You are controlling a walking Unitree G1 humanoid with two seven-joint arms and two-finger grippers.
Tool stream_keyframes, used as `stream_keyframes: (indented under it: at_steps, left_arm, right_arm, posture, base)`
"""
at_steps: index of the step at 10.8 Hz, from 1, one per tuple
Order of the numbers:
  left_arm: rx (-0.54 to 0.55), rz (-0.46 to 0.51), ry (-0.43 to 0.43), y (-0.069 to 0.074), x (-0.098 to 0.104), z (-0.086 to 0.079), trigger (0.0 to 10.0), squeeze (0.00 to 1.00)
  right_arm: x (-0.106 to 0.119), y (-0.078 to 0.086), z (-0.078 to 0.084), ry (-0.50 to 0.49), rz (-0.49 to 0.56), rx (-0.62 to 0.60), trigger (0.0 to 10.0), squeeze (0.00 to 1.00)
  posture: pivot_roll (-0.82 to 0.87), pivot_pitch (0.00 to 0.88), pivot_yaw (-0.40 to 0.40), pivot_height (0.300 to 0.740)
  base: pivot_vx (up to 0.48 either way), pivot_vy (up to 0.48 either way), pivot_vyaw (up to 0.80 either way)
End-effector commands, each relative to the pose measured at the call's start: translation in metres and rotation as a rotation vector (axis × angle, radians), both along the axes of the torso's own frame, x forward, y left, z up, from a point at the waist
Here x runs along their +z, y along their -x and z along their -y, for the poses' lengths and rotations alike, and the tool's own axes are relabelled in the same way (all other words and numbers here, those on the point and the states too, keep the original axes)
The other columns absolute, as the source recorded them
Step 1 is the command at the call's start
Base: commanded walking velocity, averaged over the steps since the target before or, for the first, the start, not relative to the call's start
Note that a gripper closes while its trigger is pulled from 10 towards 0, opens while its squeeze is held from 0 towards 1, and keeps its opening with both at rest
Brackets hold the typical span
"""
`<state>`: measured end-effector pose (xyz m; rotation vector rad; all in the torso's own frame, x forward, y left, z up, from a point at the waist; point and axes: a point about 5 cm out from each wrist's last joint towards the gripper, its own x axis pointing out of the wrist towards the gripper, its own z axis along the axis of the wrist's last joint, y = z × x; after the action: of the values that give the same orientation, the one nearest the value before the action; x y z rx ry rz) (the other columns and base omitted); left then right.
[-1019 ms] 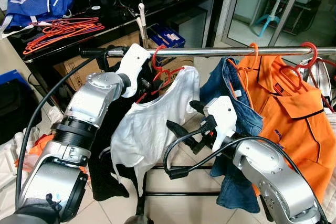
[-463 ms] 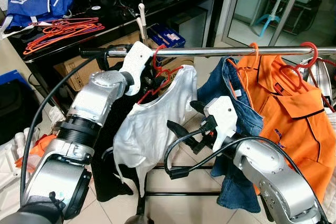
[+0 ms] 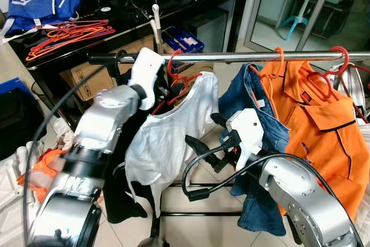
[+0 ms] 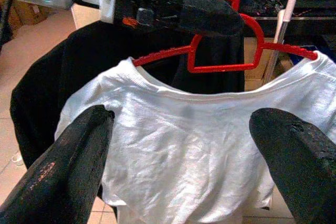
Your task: Hang hanger
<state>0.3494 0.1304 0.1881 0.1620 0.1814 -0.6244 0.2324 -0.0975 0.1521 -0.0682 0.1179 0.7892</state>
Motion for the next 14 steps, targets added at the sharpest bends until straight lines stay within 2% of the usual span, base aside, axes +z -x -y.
stream_keyframes:
  at_steps: [1,3,4,5,6,7,10,11,12,14]
  left_arm:
    - [0.020,0.000,0.000,0.003,0.002,-0.008,10.0,1.00]
    - [0.015,0.046,-0.023,0.007,0.009,-0.021,10.0,1.00]
    - [-0.033,0.049,-0.041,0.010,0.010,-0.020,10.0,1.00]
    - [-0.053,0.032,-0.060,0.011,0.008,-0.021,10.0,0.00]
    - [-0.115,-0.005,-0.074,0.012,0.005,-0.020,10.0,0.00]
    - [-0.131,-0.011,-0.074,0.012,0.003,-0.021,10.0,0.00]
    - [-0.085,-0.036,-0.086,-0.001,0.001,-0.021,10.0,0.00]
    - [-0.082,-0.050,-0.083,-0.004,-0.001,-0.017,10.0,0.00]
    - [-0.084,-0.076,-0.078,-0.009,-0.006,-0.007,10.0,0.00]
    - [-0.082,-0.090,-0.069,-0.013,-0.006,0.000,10.0,0.00]
  right_arm:
    - [0.004,-0.001,0.001,-0.009,0.012,-0.002,10.0,0.00]
    - [0.003,-0.001,0.001,-0.011,0.002,0.002,10.0,0.00]
    - [0.002,-0.001,0.001,-0.010,-0.002,0.004,10.0,0.00]
    - [0.002,-0.001,0.000,-0.009,-0.003,0.010,10.0,0.00]
    - [0.003,-0.002,-0.002,-0.004,0.001,0.027,10.0,0.00]
    - [0.003,-0.002,-0.003,-0.003,0.002,0.031,10.0,0.00]
    - [0.005,-0.004,-0.003,0.007,0.011,0.041,10.0,0.00]
    - [0.005,-0.004,-0.003,0.007,0.012,0.038,10.0,0.00]
    - [0.006,-0.004,-0.001,0.011,0.014,0.024,10.0,0.00]
    - [0.005,-0.002,0.002,0.017,0.011,0.012,10.0,0.00]
  posture:
    - [-0.02,0.000,0.057,0.740]
    - [-0.01,0.000,0.049,0.740]
    - [0.00,0.000,0.045,0.740]
    - [0.00,0.000,0.043,0.740]
    - [0.01,0.000,0.037,0.740]
    - [0.01,0.000,0.036,0.740]
    - [0.01,0.000,0.040,0.740]
    - [0.00,0.000,0.046,0.740]
    - [-0.02,0.000,0.055,0.740]
    - [-0.02,0.000,0.062,0.740]
  base:
    - [0.000,0.000,0.00]
    - [0.000,0.000,0.00]
    - [0.000,0.000,0.00]
    - [0.000,0.000,0.00]
    - [0.000,0.000,0.00]
    - [0.000,0.000,0.00]
    - [0.000,0.000,0.00]
    - [0.000,0.000,0.00]
    - [0.000,0.000,0.00]
    - [0.000,0.000,0.00]
